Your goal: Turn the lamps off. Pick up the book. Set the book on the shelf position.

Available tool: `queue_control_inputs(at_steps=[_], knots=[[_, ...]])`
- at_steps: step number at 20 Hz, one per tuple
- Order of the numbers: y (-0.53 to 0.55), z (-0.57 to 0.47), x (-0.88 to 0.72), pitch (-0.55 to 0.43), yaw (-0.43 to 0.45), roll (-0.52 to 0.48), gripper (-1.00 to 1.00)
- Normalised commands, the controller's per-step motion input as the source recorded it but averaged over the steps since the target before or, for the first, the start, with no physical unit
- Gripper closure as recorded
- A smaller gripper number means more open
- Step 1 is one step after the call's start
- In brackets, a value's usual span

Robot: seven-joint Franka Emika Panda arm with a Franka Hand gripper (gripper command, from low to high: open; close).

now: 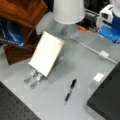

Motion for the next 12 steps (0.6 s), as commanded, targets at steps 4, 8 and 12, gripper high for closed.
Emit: queue_control_inputs(at_steps=[4, 8, 12], knots=[[-0.1, 0.1, 0.16, 0.028, 0.171, 0.008, -1.0], [-0.07, 0.23, 0.17, 0.097, 0.112, -0.015, -1.0], [-0.05, 0.28, 0.25, 0.138, 0.095, -0.04, -1.0]])
